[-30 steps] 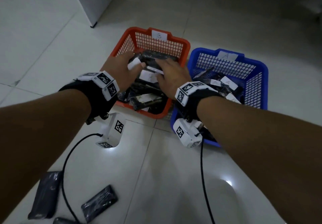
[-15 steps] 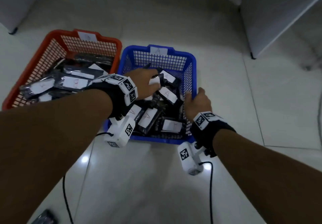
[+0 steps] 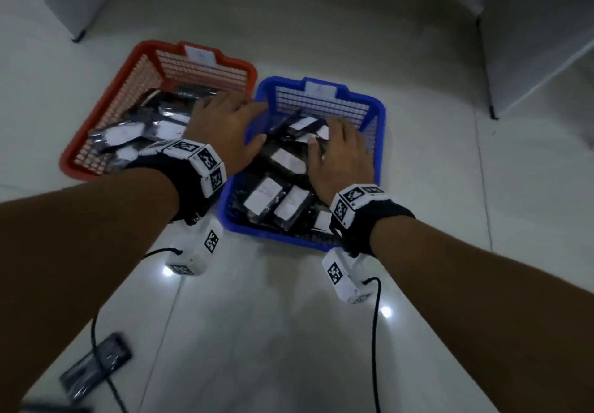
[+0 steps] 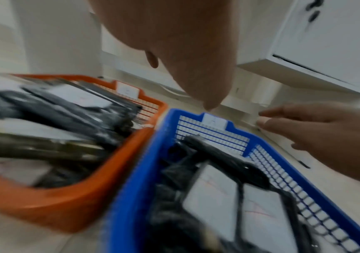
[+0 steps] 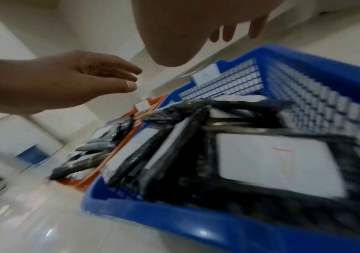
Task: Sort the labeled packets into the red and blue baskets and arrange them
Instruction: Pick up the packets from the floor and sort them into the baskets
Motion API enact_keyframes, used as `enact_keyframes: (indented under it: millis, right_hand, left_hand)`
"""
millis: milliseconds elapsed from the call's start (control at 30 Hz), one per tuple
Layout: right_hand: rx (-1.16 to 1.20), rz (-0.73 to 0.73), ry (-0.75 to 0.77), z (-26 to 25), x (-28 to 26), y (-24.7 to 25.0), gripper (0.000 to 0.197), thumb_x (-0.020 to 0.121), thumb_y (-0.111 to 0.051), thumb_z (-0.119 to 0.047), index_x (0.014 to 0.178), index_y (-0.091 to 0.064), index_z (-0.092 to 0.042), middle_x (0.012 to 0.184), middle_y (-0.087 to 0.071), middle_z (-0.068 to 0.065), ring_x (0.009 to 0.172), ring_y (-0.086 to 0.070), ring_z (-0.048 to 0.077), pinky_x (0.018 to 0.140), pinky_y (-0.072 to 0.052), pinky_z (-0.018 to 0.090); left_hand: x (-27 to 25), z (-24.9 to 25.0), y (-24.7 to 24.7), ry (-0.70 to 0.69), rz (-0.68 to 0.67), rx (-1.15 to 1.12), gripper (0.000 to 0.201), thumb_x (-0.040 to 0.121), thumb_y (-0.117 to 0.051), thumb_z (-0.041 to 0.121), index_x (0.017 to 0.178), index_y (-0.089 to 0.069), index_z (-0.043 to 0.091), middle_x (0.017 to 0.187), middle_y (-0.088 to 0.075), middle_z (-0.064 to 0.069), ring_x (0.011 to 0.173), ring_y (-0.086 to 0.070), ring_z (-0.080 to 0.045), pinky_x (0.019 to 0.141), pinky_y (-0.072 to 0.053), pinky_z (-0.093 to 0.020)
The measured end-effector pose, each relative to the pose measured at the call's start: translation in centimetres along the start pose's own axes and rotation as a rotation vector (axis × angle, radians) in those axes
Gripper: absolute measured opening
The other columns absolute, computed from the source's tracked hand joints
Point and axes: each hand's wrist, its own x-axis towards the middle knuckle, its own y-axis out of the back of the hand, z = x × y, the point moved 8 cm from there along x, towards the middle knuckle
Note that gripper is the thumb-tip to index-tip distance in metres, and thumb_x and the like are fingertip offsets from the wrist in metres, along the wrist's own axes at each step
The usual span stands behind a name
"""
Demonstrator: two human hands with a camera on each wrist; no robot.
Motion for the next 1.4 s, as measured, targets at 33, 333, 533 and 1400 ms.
enact_keyframes:
  millis: [33, 333, 533, 1400]
  right_hand:
    - [-0.003, -0.024, 0.081, -2.5, 0.3, -0.4, 0.055, 0.098, -0.040, -0.044, 0.144, -0.038, -0.014, 0.149, -0.040, 0.010, 0.135, -0.037, 0.029, 0.108, -0.035, 0.048]
    - [0.100, -0.217, 0.685, -27.4, -8.4, -8.8, 0.052, 0.091, -0.049, -0.038, 0.136, -0.051, -0.011, 0.138, -0.052, 0.012, 0.127, -0.048, 0.031, 0.103, -0.040, 0.047]
    - [0.133, -0.451, 0.931, -36.5, -19.3, -15.8, 0.048, 0.095, -0.049, -0.035, 0.140, -0.047, -0.017, 0.141, -0.050, 0.005, 0.129, -0.045, 0.024, 0.102, -0.037, 0.042]
    - [0.411, -1.146, 0.446, -41.7, -25.7, -27.3, 0.022, 0.094, -0.060, -0.031, 0.102, -0.063, -0.011, 0.095, -0.069, 0.006, 0.082, -0.065, 0.024, 0.076, -0.052, 0.032]
  left_hand:
    - [-1.5, -2.0, 1.1, 0.046, 0.018, -0.001, 0.054, 0.083, -0.052, 0.044, 0.130, -0.057, 0.017, 0.127, -0.058, -0.012, 0.117, -0.053, -0.035, 0.098, -0.040, -0.052]
    - [-24.9, -19.8, 7.6, 0.584, -0.081, 0.154, 0.050, 0.089, -0.058, 0.042, 0.134, -0.053, 0.022, 0.135, -0.053, -0.008, 0.127, -0.045, -0.032, 0.104, -0.032, -0.049]
    - [-42.0, -24.2, 6.7, 0.875, -0.228, 0.146, 0.050, 0.089, -0.056, 0.045, 0.134, -0.053, 0.024, 0.135, -0.053, -0.005, 0.126, -0.046, -0.030, 0.102, -0.036, -0.048]
    - [-53.1, -28.6, -2.3, 1.388, 0.077, -0.733, 0.031, 0.089, -0.065, 0.031, 0.113, -0.054, 0.015, 0.090, -0.068, -0.004, 0.077, -0.067, -0.025, 0.063, -0.055, -0.035]
